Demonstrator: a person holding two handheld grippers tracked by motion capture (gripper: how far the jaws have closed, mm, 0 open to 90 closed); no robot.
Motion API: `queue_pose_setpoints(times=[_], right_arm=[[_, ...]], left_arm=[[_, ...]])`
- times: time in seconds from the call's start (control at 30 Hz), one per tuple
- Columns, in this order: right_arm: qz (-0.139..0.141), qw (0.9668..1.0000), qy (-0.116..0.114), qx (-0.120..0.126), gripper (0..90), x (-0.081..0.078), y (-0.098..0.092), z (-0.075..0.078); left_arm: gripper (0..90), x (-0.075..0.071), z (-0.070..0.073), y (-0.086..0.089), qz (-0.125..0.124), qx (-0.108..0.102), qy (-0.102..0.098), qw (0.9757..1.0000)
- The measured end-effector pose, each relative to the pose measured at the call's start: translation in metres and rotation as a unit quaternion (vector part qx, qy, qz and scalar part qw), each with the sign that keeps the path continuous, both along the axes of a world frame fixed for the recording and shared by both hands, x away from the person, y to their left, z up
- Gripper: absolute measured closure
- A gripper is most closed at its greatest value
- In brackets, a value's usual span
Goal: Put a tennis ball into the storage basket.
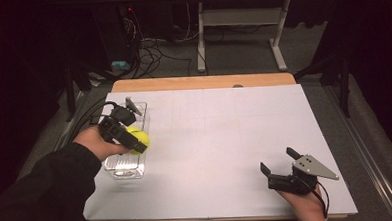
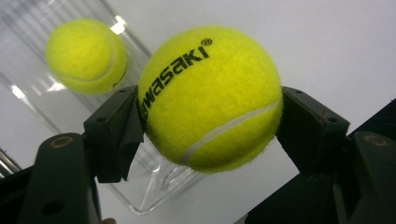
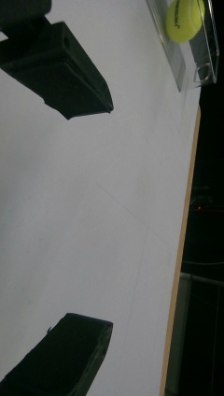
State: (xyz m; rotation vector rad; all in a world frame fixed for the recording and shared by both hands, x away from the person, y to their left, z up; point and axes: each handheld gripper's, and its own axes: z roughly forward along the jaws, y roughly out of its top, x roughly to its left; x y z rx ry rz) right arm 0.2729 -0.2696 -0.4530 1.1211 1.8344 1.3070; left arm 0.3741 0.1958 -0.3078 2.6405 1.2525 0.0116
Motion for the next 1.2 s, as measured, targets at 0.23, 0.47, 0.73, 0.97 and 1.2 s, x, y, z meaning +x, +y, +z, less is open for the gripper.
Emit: queue_pose_setpoints(times=[0.23, 0.47, 0.73, 0.97, 1.2], right_arm=[[0.001, 1.0000, 0.000, -0.002, 0.0, 0.000, 0.001, 0.000], [0.002, 1.0000, 0.000, -0.002, 0.0, 0.000, 0.001, 0.000], [0.003, 1.0000, 0.000, -0.003, 0.0, 0.000, 0.001, 0.000], [0.003, 1.0000, 0.001, -0.003, 0.0, 0.000, 0.001, -0.001], [0.002, 1.0000, 0.002, -0.004, 0.0, 0.000, 0.001, -0.001]], left_arm=[[27.8, 0.002, -0.001, 0.023, 0.028, 0.006, 0.004, 0.9996], [27.7, 0.004, -0.003, 0.040, 0.048, 0.009, 0.008, 0.9988], [27.7, 0.008, -0.015, 0.048, 0.059, 0.012, 0.018, 0.9980], [27.6, 0.011, -0.030, 0.045, 0.060, 0.018, 0.031, 0.9976], [27.5, 0.013, -0.045, 0.040, 0.055, 0.028, 0.041, 0.9972]])
